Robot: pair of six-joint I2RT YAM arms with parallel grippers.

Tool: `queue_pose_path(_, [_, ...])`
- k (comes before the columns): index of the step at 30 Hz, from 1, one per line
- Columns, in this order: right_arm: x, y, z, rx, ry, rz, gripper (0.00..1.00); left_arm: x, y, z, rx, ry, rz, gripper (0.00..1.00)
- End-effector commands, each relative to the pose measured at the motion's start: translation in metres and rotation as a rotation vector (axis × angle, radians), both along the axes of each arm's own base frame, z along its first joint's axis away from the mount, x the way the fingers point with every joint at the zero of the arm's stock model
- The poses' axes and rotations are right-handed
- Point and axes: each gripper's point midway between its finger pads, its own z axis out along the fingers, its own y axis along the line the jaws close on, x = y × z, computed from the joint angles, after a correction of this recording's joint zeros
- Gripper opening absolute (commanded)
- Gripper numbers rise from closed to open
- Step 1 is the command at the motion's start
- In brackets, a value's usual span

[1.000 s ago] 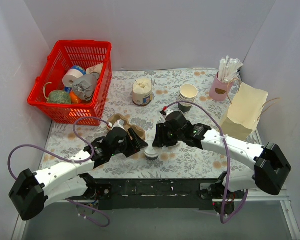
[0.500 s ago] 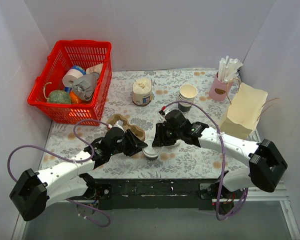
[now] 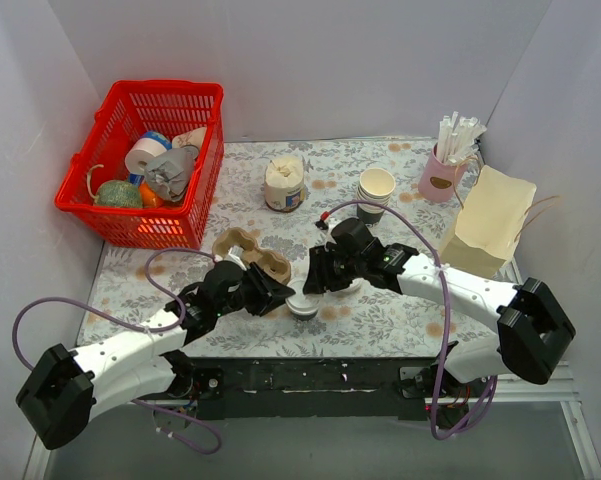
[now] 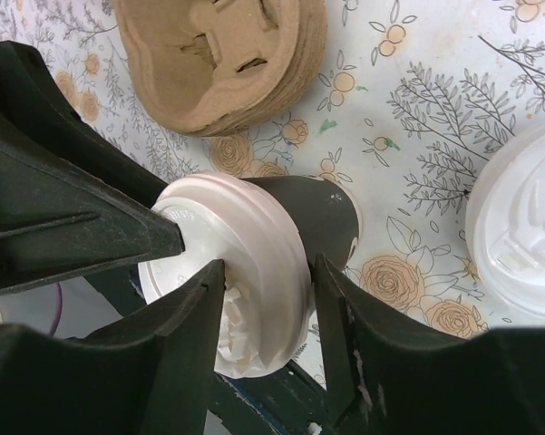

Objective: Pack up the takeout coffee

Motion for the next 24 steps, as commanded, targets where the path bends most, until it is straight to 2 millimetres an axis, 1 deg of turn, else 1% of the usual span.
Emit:
queue_pose_path(1, [-0.024,-0.002,-0.023,-0.048,0.039,0.114,0.54,-0.060,0.029,-0.067,0.186,0.264,-0.097,0.00])
queue_pose_path(2, [-0.022,0.001,-0.017,-0.031,0.028,0.118,0.58,-0.057,0.027,-0.061,0.179,0.245,-0.098,0.00])
queue_pose_path(3, [-0.018,0.007,-0.006,-0.009,0.006,0.120,0.59,-0.053,0.024,-0.054,0.165,0.216,-0.102,0.00])
queue_pose_path(4, [-0.016,0.008,-0.001,-0.003,-0.003,0.118,0.61,-0.051,0.022,-0.048,0.158,0.199,-0.106,0.00])
queue_pose_path(5, [-0.014,0.009,0.003,0.001,-0.013,0.115,0.63,-0.045,0.016,-0.035,0.137,0.165,-0.112,0.15])
queue_pose_path(6, [-0.010,0.012,0.010,0.009,-0.028,0.112,0.64,-0.044,0.014,-0.029,0.132,0.140,-0.126,0.20])
queue_pose_path(7, [-0.009,0.012,0.013,0.009,-0.035,0.113,0.65,-0.041,0.012,-0.022,0.122,0.120,-0.132,0.25])
queue_pose_path(8, [-0.008,0.012,0.016,0.009,-0.040,0.111,0.66,-0.037,0.007,-0.010,0.106,0.084,-0.146,0.41])
queue_pose_path(10, [-0.005,0.013,0.023,0.012,-0.056,0.105,0.68,-0.035,0.004,0.004,0.098,0.038,-0.173,0.47])
queue_pose_path(11, [-0.005,0.013,0.025,0.012,-0.062,0.107,0.68,-0.034,0.003,0.013,0.093,0.022,-0.175,0.52])
queue_pose_path(12, [-0.003,0.013,0.028,0.013,-0.070,0.100,0.69,-0.032,0.004,0.017,0.097,0.009,-0.168,0.62])
queue_pose_path(13, [-0.001,0.014,0.034,0.020,-0.082,0.099,0.75,-0.031,0.005,0.023,0.097,-0.015,-0.169,0.68])
queue_pose_path(14, [-0.001,0.014,0.038,0.029,-0.086,0.094,0.78,-0.031,0.007,0.024,0.107,-0.017,-0.164,0.75])
queue_pose_path(15, [0.001,0.013,0.041,0.026,-0.095,0.079,0.80,-0.027,0.009,0.030,0.116,-0.034,-0.147,0.83])
queue_pose_path(16, [0.003,0.013,0.044,0.029,-0.101,0.068,0.82,-0.026,0.011,0.033,0.124,-0.050,-0.143,0.93])
queue_pose_path(17, [0.003,0.011,0.047,0.034,-0.108,0.059,0.82,-0.026,0.015,0.030,0.149,-0.039,-0.134,0.98])
queue_pose_path(19, [0.007,0.006,0.046,0.013,-0.109,0.020,0.85,-0.021,0.018,0.034,0.174,-0.054,-0.113,0.98])
queue_pose_path(20, [0.006,0.003,0.048,0.006,-0.107,0.008,0.85,-0.022,0.022,0.030,0.200,-0.046,-0.114,0.98])
queue_pose_path(22, [0.004,-0.007,0.043,-0.030,-0.078,-0.041,0.85,-0.019,0.023,0.032,0.214,-0.056,-0.104,0.98])
queue_pose_path(24, [-0.002,-0.015,0.037,-0.036,-0.047,-0.066,0.85,-0.017,0.024,0.030,0.227,-0.058,-0.103,0.98])
